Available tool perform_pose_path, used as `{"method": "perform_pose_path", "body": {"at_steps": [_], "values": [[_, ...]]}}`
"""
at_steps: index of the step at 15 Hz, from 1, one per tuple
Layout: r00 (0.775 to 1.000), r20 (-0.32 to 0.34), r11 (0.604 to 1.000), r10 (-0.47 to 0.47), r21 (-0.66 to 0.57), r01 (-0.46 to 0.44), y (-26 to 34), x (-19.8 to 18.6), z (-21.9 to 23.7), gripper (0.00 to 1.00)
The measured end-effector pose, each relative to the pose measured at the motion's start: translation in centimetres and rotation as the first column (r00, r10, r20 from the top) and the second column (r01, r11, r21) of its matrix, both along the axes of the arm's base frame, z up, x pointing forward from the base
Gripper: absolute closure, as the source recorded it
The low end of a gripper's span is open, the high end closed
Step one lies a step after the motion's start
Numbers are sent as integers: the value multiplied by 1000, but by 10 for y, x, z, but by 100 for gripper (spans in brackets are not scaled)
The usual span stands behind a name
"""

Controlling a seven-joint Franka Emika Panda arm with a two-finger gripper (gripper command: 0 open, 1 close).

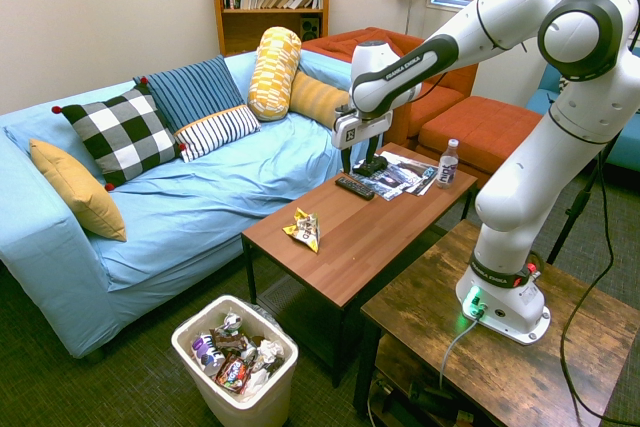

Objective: Throw the chip bag in the trash bin

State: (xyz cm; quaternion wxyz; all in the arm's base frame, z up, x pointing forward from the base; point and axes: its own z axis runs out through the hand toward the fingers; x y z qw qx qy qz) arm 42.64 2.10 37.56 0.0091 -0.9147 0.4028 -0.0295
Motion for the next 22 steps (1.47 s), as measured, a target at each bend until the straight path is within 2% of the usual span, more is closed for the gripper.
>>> {"method": "perform_pose_path", "body": {"at_steps": [4, 7, 12, 19, 20, 22], "values": [[999, -7, 999, -35, 29, 35, 1, 15, -13, 0], [993, -18, 991, -113, 68, 114, -2, 60, -43, 0], [979, -109, 980, -175, 77, 183, 9, 129, -113, 0], [960, -206, 979, -191, 32, 202, 28, 167, -209, 0], [957, -217, 979, -190, 29, 201, 30, 169, -219, 100], [949, -247, 978, -194, 28, 207, 33, 170, -233, 100]]}}
